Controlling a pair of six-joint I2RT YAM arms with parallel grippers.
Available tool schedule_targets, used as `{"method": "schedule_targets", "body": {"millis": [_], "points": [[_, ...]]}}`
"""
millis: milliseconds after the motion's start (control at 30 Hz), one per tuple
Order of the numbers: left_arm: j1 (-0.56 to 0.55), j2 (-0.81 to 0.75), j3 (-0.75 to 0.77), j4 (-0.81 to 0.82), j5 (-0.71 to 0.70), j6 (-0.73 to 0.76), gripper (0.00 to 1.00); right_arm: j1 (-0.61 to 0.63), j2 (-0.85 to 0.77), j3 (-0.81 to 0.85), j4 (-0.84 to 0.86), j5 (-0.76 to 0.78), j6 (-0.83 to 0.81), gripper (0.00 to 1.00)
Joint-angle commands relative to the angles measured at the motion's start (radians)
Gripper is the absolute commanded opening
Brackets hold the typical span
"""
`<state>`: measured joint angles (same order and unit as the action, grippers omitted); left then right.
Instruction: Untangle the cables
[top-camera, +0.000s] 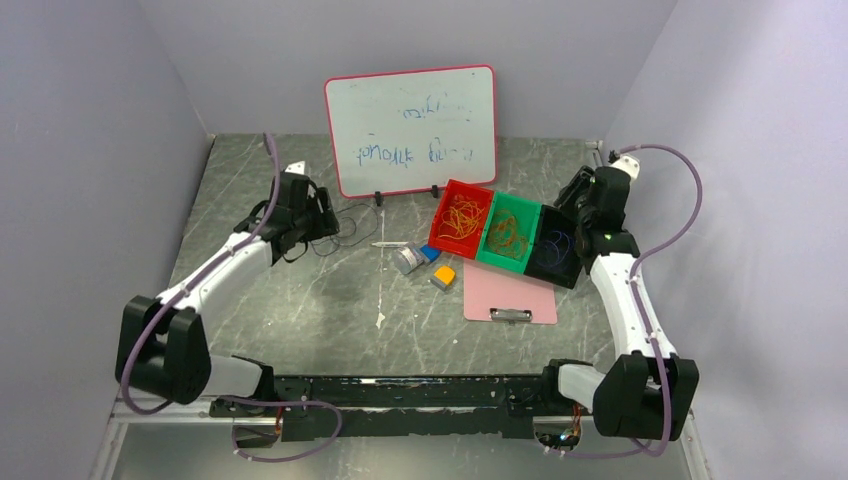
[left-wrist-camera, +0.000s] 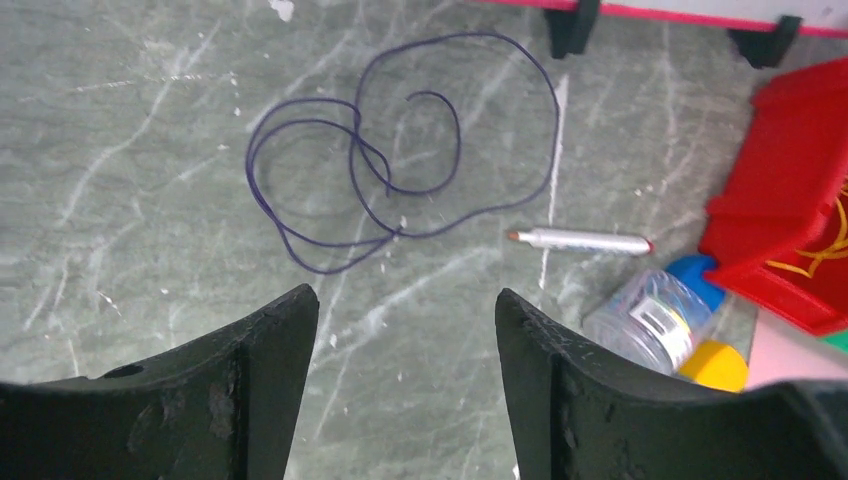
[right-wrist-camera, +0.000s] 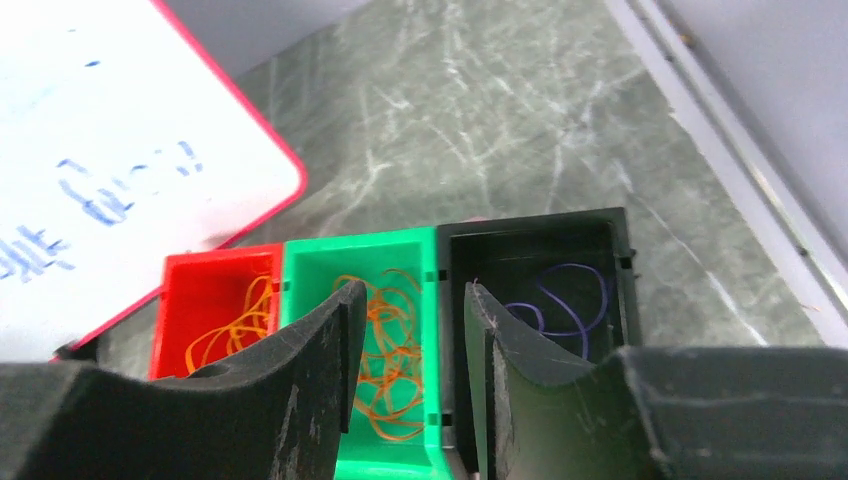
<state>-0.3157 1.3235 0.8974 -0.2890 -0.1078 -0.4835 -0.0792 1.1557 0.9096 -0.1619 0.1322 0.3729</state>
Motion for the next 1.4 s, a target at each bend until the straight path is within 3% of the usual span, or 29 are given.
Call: {"method": "schedule_targets", "body": {"millis": [0,433,600,867,1000,1233,1367], "points": [[0.040,0.098,0.111,-0.050,0.025,0.035,0.71,0.038,-0.001,0.043,-0.021,-0.141,-0.021,0.45],[0.074,0.486,0.423,-0.195,-0.037,0.107,0.74,0.326,0.064,-0.009,0.068,-0.211,-0.028,0.45],[0.074,0.590,0.486,-0.222,-0.065,0.106,0.73,0.357,0.098,-0.003,0.081,-0.242,-0.051,0.45],[0.073,0.686,0.517,-0.271,-0.091,0.099,0.61,0.358,0.106,0.016,0.060,-0.236,-0.114,0.45],[0.074,0.683,0.495,-0.253,-0.086,0.101,0.45,0.358,0.099,0.008,0.071,-0.247,-0.109,0.45],[0.073,0.617,0.408,-0.221,-0.068,0.102,0.09,0.359,0.101,-0.003,0.104,-0.291,-0.091,0.45],[0.069,0.517,0.307,-0.198,-0.045,0.091,0.07,0.374,0.111,0.000,0.120,-0.318,-0.095,0.45]]}}
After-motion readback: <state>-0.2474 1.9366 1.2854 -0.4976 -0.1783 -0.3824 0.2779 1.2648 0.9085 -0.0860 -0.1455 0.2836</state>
